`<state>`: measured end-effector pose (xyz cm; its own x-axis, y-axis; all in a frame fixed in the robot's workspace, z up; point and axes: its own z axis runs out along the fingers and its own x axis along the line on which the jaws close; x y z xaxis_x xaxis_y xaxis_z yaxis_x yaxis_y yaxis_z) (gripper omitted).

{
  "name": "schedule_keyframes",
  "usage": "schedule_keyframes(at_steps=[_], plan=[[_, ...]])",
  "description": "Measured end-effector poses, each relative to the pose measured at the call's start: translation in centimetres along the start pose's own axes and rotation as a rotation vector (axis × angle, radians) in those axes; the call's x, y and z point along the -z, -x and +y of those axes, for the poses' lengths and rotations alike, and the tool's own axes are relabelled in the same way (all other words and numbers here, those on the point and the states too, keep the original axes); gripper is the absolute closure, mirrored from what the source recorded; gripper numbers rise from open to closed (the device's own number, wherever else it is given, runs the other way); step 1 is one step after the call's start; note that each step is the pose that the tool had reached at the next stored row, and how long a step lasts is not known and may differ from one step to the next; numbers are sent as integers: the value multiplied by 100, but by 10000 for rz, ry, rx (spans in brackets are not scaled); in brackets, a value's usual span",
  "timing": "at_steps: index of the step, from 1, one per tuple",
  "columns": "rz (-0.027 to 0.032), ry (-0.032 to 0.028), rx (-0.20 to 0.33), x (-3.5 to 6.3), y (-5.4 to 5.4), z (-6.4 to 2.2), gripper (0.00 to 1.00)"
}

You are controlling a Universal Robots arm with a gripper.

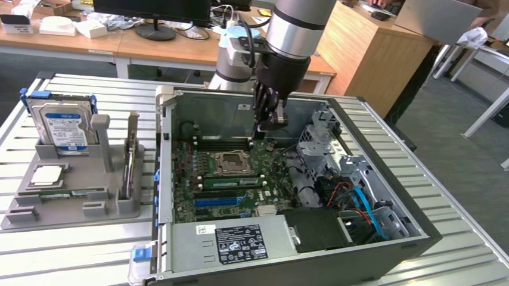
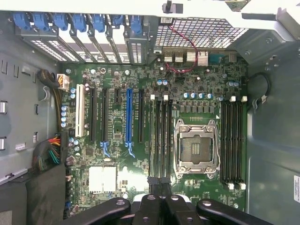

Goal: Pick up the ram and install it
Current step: 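Press down the ram until it locks into place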

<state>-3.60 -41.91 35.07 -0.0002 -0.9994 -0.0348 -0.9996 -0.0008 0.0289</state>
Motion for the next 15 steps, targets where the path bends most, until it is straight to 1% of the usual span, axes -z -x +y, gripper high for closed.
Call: schedule_keyframes(at_steps=[7,15], plan=[[0,0,-3,2,0,-76,90],[0,0,-3,6,0,-202,90]])
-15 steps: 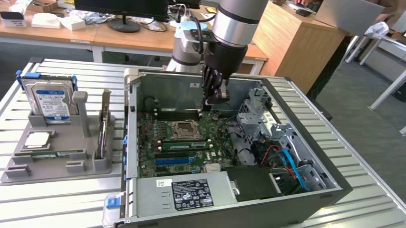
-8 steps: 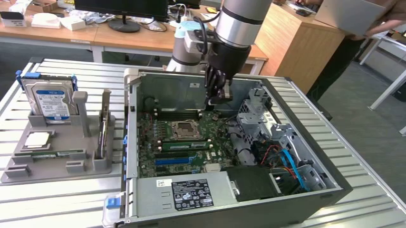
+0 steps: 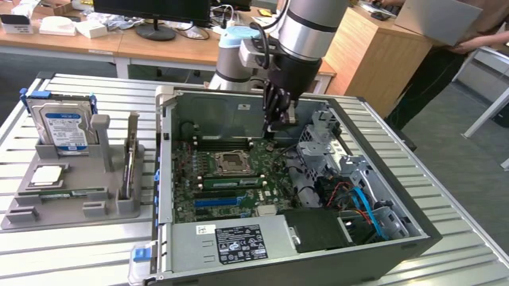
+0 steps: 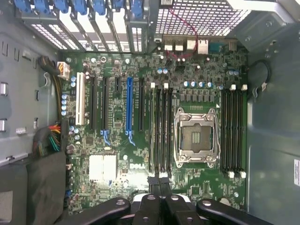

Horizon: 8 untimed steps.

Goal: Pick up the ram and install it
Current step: 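Press down the ram until it locks into place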

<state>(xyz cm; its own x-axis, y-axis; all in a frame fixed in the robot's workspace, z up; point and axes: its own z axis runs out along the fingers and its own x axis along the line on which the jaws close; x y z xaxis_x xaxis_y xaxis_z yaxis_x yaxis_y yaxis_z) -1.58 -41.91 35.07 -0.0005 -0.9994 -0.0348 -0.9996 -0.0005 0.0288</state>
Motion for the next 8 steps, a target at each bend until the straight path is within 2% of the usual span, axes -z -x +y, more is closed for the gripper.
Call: schedule_keyframes(at_steps=[8], plan=[[0,0,1,3,0,-120,90]])
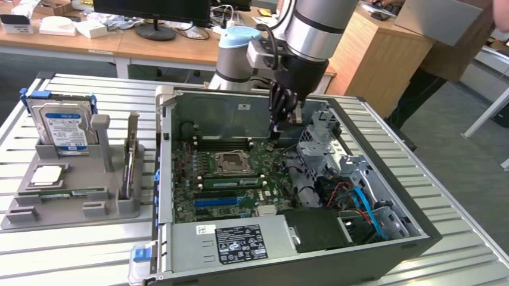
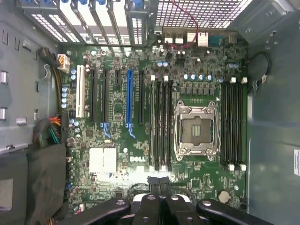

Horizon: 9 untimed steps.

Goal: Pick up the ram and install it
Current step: 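Press down the ram until it locks into place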

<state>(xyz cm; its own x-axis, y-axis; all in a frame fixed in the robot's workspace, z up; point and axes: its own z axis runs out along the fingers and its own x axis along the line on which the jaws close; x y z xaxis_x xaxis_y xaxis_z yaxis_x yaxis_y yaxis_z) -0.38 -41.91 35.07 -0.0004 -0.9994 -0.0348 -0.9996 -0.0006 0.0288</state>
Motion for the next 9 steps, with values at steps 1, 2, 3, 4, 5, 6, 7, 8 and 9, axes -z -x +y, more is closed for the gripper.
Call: schedule_keyframes(at_steps=[1,2,3,4,5,6,7,8,9], plan=[[0,0,-1,0,0,-15,90],[-1,0,-1,0,0,-30,90],[-1,0,0,1,0,-45,90],[-1,0,0,1,0,-59,90],[-1,0,1,1,1,-67,90],[0,0,1,2,0,-68,90],[1,0,0,2,0,-68,90],[1,0,1,2,0,-68,90],[1,0,0,2,0,-68,90]])
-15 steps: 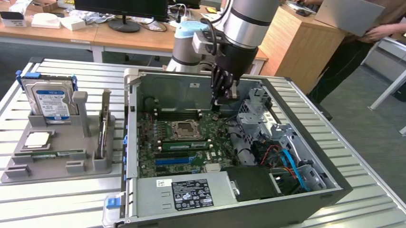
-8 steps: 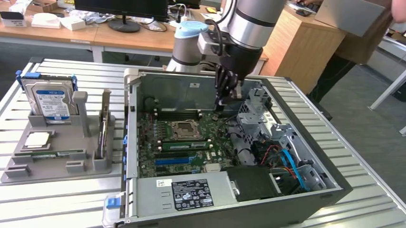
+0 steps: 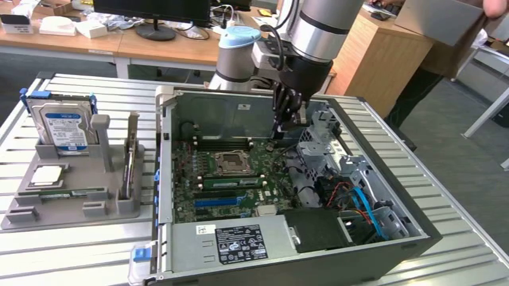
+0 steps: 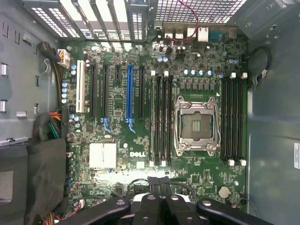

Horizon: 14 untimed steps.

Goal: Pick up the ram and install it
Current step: 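Press down the ram until it locks into place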

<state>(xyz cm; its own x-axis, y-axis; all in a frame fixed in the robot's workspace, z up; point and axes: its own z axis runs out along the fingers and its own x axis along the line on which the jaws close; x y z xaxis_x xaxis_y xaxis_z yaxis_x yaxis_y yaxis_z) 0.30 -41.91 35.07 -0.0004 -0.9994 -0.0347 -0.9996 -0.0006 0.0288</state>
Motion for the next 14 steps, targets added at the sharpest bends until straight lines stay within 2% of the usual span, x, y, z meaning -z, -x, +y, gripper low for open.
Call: schedule_keyframes(at_steps=[14], plan=[[0,0,0,-77,-3,-2,90]])
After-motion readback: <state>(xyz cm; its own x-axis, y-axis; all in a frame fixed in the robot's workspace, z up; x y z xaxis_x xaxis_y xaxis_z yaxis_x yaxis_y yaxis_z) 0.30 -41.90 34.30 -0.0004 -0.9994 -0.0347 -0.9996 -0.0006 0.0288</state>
